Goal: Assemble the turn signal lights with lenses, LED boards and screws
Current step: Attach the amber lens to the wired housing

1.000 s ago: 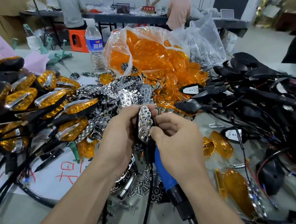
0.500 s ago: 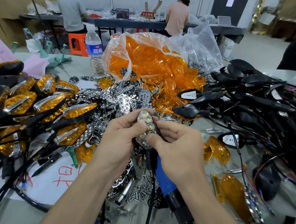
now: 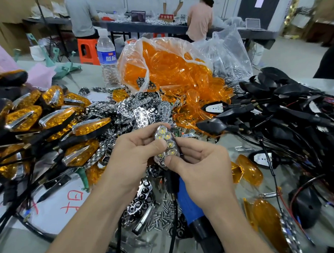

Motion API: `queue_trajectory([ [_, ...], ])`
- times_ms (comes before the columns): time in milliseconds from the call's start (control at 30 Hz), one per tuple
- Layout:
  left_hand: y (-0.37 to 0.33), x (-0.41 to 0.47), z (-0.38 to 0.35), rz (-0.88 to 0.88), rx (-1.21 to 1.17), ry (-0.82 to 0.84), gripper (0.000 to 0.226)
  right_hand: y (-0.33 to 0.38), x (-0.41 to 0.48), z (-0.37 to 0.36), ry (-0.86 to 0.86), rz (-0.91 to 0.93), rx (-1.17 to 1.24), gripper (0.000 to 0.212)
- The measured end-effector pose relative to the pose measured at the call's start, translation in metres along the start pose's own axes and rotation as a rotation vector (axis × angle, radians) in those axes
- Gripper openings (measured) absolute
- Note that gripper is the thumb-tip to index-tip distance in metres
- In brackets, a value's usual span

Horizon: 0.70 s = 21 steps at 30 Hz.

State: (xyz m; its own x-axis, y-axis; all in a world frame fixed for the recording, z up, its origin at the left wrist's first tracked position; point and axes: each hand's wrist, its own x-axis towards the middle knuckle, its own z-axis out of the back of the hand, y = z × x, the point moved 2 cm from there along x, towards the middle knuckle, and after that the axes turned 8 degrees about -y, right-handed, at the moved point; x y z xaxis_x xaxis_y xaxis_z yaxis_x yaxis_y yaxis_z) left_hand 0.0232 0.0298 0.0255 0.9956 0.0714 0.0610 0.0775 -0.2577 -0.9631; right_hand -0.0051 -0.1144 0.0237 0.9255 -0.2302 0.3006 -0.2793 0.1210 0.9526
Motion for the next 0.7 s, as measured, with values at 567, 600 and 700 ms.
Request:
queue_trajectory([
  [567,0.004,0.0023,0.0071,-0.071,-0.021,-0.258,0.012,0.0057,-0.0048,-0.0071,0.103,-0.01,-0.222,0.034],
  [600,0.0037,0.0025,0.0065,-0.067,-0.006,-0.253,0.009,0.0045,-0.0033,-0.0058,0.077,-0.052,-0.196,0.034],
  [700,0.0035,0.0024,0.0043,-0.075,0.068,-0.194,0.007,0.0008,-0.0018,-0.0025,0.024,-0.151,-0.059,0.029],
])
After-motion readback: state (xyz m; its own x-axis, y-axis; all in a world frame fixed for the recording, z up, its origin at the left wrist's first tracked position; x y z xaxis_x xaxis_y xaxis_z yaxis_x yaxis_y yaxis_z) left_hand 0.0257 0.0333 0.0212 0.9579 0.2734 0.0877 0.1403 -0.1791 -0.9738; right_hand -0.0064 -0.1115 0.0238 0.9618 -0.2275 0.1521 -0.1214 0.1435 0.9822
